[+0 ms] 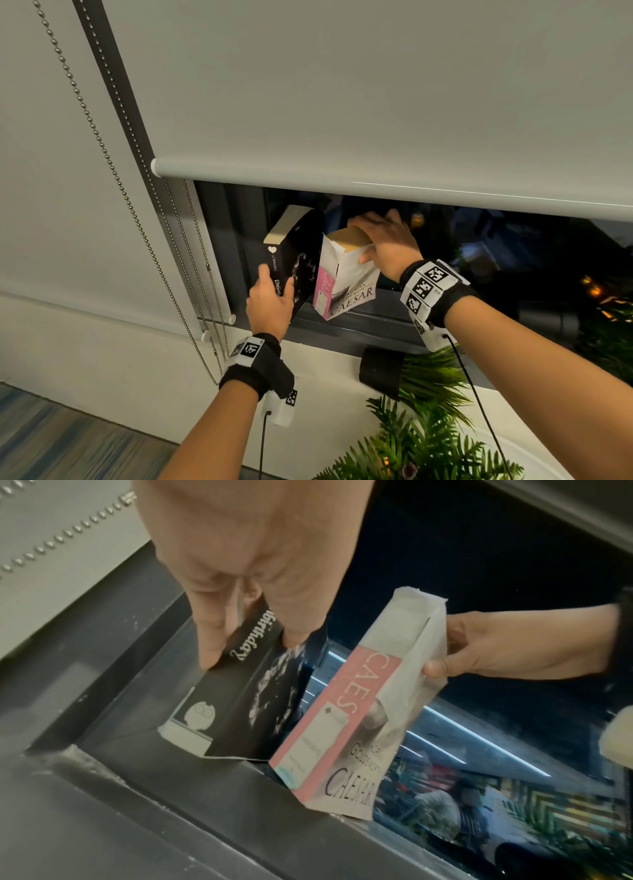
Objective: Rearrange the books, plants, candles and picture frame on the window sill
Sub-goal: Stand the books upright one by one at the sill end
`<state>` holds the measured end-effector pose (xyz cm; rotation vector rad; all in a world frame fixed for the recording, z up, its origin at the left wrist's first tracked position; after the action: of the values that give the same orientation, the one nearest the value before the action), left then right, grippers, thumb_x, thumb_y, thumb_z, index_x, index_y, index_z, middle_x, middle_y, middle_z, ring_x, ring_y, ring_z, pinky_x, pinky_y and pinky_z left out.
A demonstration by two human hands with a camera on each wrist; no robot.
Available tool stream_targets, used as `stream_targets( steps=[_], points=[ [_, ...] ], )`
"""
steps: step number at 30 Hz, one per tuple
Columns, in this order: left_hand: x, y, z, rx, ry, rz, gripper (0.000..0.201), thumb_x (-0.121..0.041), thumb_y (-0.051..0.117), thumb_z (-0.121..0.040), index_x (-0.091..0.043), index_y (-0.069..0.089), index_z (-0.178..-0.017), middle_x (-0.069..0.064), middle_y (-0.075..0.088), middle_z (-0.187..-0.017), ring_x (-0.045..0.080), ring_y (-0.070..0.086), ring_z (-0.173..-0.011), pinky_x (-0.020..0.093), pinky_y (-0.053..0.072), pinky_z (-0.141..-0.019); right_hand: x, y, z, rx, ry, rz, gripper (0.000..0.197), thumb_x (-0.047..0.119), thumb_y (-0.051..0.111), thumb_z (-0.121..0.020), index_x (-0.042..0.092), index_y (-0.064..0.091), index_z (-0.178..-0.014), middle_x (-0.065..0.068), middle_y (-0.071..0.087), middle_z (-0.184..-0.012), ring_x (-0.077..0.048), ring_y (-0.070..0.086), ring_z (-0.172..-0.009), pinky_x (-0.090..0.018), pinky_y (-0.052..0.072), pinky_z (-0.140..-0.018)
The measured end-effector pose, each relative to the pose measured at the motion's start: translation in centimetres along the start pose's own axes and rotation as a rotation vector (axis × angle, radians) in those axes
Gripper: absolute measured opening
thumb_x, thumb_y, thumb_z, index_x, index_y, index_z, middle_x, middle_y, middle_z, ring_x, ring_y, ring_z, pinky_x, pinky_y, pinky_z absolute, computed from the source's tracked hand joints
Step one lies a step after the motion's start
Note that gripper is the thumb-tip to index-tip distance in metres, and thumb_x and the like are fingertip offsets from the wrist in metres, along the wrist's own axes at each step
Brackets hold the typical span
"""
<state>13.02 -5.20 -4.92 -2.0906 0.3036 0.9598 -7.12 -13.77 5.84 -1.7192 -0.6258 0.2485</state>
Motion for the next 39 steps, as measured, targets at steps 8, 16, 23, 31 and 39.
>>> stream_targets(
  steps=[8,16,23,31,39],
  points=[
    [0.8,0.9,-0.2,0.125,0.019,0.103,0.044,-0.040,0.061,-0.089,-0.016,0.043,-0.121,0.009,0.067,-0.108,0.023,0.066,-0.101,0.044,0.059,-0.082,2.1,1.4,-1.8,-0.079,-0.130,-0.087,0.059,0.002,0.055,-0.085,0.027,0.044,-0.138,0.005,0.039,-0.148,-0.028,0.034,-0.121,-0.033,0.036,-0.097],
    [1.7,1.2,0.5,0.210,-0.009,0.157,0.052,-0.028,0.062,-0.091,-0.013,0.039,-0.134,0.011,0.063,-0.124,0.024,0.063,-0.114,0.042,0.056,-0.091,2.6,4.7,-1.0,0.065,0.058,-0.456,0.111,0.034,0.078,-0.072,0.035,-0.001,-0.149,-0.004,-0.019,-0.158,-0.033,0.015,-0.145,-0.040,0.031,-0.112],
    [2.7,2.3,0.4,0.245,-0.034,0.161,0.051,-0.020,0.065,-0.090,-0.017,0.038,-0.133,0.009,0.065,-0.120,0.024,0.062,-0.114,0.045,0.054,-0.093,4.2,5.8,-1.0,0.016,0.027,-0.683,0.102,0.038,0.083,-0.065,0.035,0.017,-0.143,-0.006,0.026,-0.147,-0.027,0.042,-0.130,-0.033,0.044,-0.101],
    [3.8,2.4,-0.1,0.217,-0.068,0.174,0.048,-0.021,0.064,-0.090,-0.016,0.038,-0.130,0.012,0.063,-0.121,0.025,0.062,-0.112,0.043,0.057,-0.088,6.0,7.0,-1.6,0.077,-0.020,-0.701,0.085,0.024,0.072,-0.080,0.040,0.016,-0.142,-0.009,0.046,-0.141,-0.030,0.055,-0.119,-0.046,0.051,-0.097],
    [3.6,1.9,-0.2,0.259,-0.023,0.081,0.050,-0.032,0.068,-0.086,-0.019,0.038,-0.124,0.008,0.063,-0.121,0.024,0.064,-0.109,0.045,0.058,-0.086,6.2,7.5,-0.6,-0.006,0.093,-0.734,0.103,0.025,0.074,-0.078,0.041,-0.001,-0.146,-0.011,0.041,-0.146,-0.033,0.054,-0.121,-0.049,0.047,-0.100]
  ],
)
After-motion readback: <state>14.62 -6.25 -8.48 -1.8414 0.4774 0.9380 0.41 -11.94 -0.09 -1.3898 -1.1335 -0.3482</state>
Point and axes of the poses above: each hand's wrist, its own z-axis away from the middle knuckle, its own y-axis out of the palm, x = y × z, the point moved 6 cm from there along -z, towards the middle knuckle
